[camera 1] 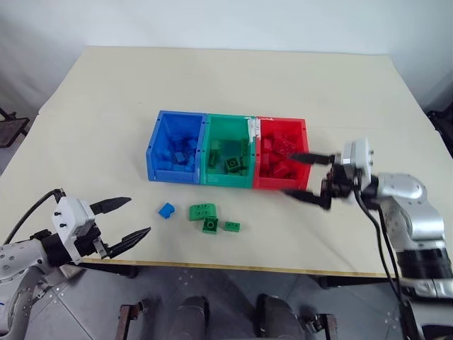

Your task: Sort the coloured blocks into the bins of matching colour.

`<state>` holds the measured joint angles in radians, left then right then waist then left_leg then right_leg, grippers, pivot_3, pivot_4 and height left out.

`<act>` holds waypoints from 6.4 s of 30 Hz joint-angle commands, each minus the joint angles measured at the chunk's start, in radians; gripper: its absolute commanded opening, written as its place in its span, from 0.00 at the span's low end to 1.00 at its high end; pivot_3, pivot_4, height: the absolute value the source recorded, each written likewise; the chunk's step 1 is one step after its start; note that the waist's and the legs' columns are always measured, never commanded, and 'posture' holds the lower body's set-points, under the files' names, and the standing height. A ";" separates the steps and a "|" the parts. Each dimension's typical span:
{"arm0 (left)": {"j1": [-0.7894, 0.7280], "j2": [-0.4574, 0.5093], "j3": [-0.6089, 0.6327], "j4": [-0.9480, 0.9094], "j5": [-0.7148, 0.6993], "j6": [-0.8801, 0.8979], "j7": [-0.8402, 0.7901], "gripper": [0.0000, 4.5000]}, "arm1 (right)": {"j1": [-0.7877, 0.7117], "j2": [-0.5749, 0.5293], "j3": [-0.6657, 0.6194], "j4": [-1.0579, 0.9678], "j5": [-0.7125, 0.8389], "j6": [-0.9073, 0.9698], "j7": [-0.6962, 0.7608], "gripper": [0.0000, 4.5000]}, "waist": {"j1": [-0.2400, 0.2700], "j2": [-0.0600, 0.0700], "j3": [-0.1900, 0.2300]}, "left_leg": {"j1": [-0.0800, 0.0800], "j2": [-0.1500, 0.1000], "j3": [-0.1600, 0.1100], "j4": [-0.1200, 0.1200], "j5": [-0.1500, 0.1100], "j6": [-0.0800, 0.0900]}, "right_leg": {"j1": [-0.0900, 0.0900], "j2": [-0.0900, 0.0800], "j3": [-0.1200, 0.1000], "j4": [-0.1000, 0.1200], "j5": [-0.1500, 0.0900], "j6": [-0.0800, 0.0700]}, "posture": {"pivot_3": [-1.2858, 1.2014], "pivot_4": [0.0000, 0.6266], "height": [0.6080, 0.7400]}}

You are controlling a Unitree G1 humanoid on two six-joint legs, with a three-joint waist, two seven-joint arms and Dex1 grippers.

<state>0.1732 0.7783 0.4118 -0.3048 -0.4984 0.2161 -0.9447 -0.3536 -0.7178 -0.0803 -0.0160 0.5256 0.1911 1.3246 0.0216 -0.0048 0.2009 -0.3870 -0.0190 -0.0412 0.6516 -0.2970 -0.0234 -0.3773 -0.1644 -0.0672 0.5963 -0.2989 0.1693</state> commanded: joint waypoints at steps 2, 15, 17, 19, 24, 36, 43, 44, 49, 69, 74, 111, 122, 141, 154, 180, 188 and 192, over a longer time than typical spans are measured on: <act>-0.117 0.035 -0.126 -0.042 0.028 0.019 -0.029 1.00 | 0.097 -0.076 -0.043 -0.054 -0.006 -0.054 0.069 1.00 | 0.003 0.000 0.000 | 0.000 0.000 0.000 0.001 0.000 0.000 | 0.000 0.000 0.000 0.001 0.000 0.000 | 0.52 0.24 1.00; -0.704 -0.093 -0.755 0.071 0.308 0.299 -0.037 1.00 | 0.375 -0.082 -0.186 -0.235 0.001 -0.067 -0.067 1.00 | 0.004 0.000 0.000 | 0.000 0.000 0.000 0.004 0.000 -0.001 | 0.000 0.000 0.001 0.004 0.000 0.001 | 0.52 0.24 1.00; -0.754 -0.123 -0.823 0.114 0.362 0.305 -0.042 1.00 | 0.396 -0.077 -0.190 -0.261 0.005 -0.064 -0.090 1.00 | 0.004 0.000 0.000 | 0.000 0.000 0.000 0.004 0.000 -0.001 | 0.000 0.000 0.001 0.004 0.000 0.000 | 0.52 0.24 1.00; -0.779 -0.138 -0.857 0.118 0.385 0.331 -0.049 1.00 | 0.410 -0.073 -0.192 -0.285 0.011 -0.058 -0.112 1.00 | 0.001 0.000 0.000 | 0.000 0.000 0.000 0.005 0.000 -0.001 | 0.000 0.000 0.001 0.004 0.000 0.001 | 0.52 0.24 1.00; -0.813 -0.185 -0.882 0.128 0.420 0.362 -0.030 0.91 | 0.438 -0.080 -0.187 -0.317 0.008 -0.056 -0.139 1.00 | 0.004 0.000 0.000 | 0.000 0.000 0.000 0.005 0.000 -0.001 | 0.000 0.000 0.001 0.004 0.000 0.001 | 0.52 0.24 1.00; -0.801 -0.188 -0.885 0.108 0.438 0.359 -0.064 0.11 | 0.443 -0.087 -0.178 -0.328 0.006 -0.065 -0.147 1.00 | 0.005 0.000 0.000 | 0.000 0.000 0.000 0.007 0.000 0.000 | 0.001 0.000 0.002 0.005 0.000 0.001 | 0.52 0.24 1.00; -0.844 -0.320 -0.621 0.142 0.291 0.437 0.075 0.11 | 0.459 0.001 -0.214 -0.360 0.050 -0.078 -0.240 1.00 | 0.006 0.000 0.000 | -0.001 0.000 -0.002 0.010 0.000 0.000 | 0.001 0.000 0.001 0.006 0.000 0.001 | 0.52 0.24 1.00; -0.863 -0.338 -0.585 0.162 0.289 0.435 0.108 0.11 | 0.457 0.022 -0.224 -0.370 0.062 -0.072 -0.270 1.00 | 0.006 0.000 0.000 | -0.001 0.000 -0.002 0.010 0.000 0.000 | 0.001 0.000 0.001 0.007 0.000 0.001 | 0.52 0.24 1.00; -0.988 -0.385 -0.498 0.329 0.326 0.343 0.238 0.11 | 0.427 0.095 -0.268 -0.380 0.084 -0.077 -0.388 1.00 | 0.005 -0.001 0.000 | -0.001 -0.001 -0.002 0.012 0.000 0.000 | 0.001 0.000 0.001 0.009 0.000 0.001 | 0.52 0.24 1.00; -0.659 -0.176 -0.195 0.257 0.109 0.089 -0.018 0.81 | 0.213 0.040 -0.133 -0.232 0.041 -0.093 -0.242 1.00 | -0.026 0.000 0.000 | 0.000 0.000 -0.001 0.011 0.000 0.000 | 0.000 0.000 0.003 0.010 0.000 0.001 | 0.52 0.24 1.00; -0.347 -0.057 0.015 0.169 0.022 0.054 -0.100 0.99 | 0.136 0.017 -0.043 -0.144 0.006 -0.130 -0.108 1.00 | -0.016 0.000 0.000 | 0.000 0.001 0.000 0.009 0.000 -0.001 | 0.000 0.000 0.003 0.008 0.000 0.000 | 0.52 0.24 1.00; -0.380 -0.119 -0.629 -0.229 0.209 0.627 0.341 0.99 | 0.394 -0.072 -0.130 -0.182 -0.016 -0.217 -0.015 1.00 | 0.005 0.000 0.000 | 0.001 0.000 0.000 0.012 -0.003 0.000 | 0.002 0.001 0.004 0.009 0.000 0.000 | 0.52 0.24 1.00; -0.374 -0.077 -0.631 -0.232 0.238 0.603 0.319 0.38 | 0.372 -0.064 -0.109 -0.183 -0.018 -0.217 -0.041 1.00 | 0.004 0.002 -0.002 | 0.002 0.000 0.000 0.012 -0.003 0.000 | 0.002 0.001 0.005 0.008 0.000 0.000 | 0.52 0.24 1.00; -0.574 -0.164 -0.438 -0.003 0.112 0.197 0.095 0.31 | 0.425 0.023 -0.237 -0.260 0.065 -0.151 -0.264 1.00 | 0.007 0.002 -0.002 | 0.001 0.000 -0.001 0.013 -0.003 0.000 | 0.002 0.001 0.004 0.008 0.000 0.000 | 0.52 0.24 1.00; -0.944 -0.394 -0.505 0.589 0.289 -0.117 0.123 0.68 | 0.449 0.089 -0.312 -0.316 0.071 -0.142 -0.423 1.00 | -0.004 0.002 -0.001 | 0.000 -0.001 0.001 0.010 -0.002 0.001 | 0.000 0.001 0.003 0.007 0.001 0.001 | 0.52 0.24 1.00; -0.024 0.018 0.070 0.129 0.074 -0.115 -0.067 0.99 | 0.091 -0.006 0.020 0.039 -0.048 -0.221 0.024 1.00 | 0.005 0.001 -0.001 | 0.001 0.001 0.001 0.013 -0.005 0.002 | 0.001 0.001 0.004 0.007 0.000 0.000 | 0.52 0.24 1.00; -0.248 0.020 -0.278 -0.116 0.155 0.238 0.101 0.99 | 0.133 0.002 -0.048 0.038 -0.022 -0.215 -0.034 1.00 | 0.003 0.001 -0.001 | 0.001 0.001 0.001 0.012 -0.005 0.001 | 0.001 0.001 0.004 0.008 0.000 0.000 | 0.52 0.24 1.00; -0.432 -0.025 -0.505 -0.162 0.167 0.438 0.120 0.99 | 0.212 -0.013 -0.096 -0.027 -0.015 -0.193 -0.069 1.00 | 0.003 0.001 -0.001 | 0.000 0.000 0.001 0.013 -0.005 0.001 | 0.001 0.001 0.004 0.009 0.000 0.001 | 0.52 0.24 1.00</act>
<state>-0.2355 0.7583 -0.0345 -0.4253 -0.3389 0.5866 -0.8375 -0.1528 -0.7100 -0.1319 0.0070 0.4879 -0.0066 1.2695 0.0249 -0.0035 0.1999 -0.3866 -0.0187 -0.0403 0.6643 -0.3022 -0.0220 -0.3767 -0.1632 -0.0626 0.6054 -0.2986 0.1698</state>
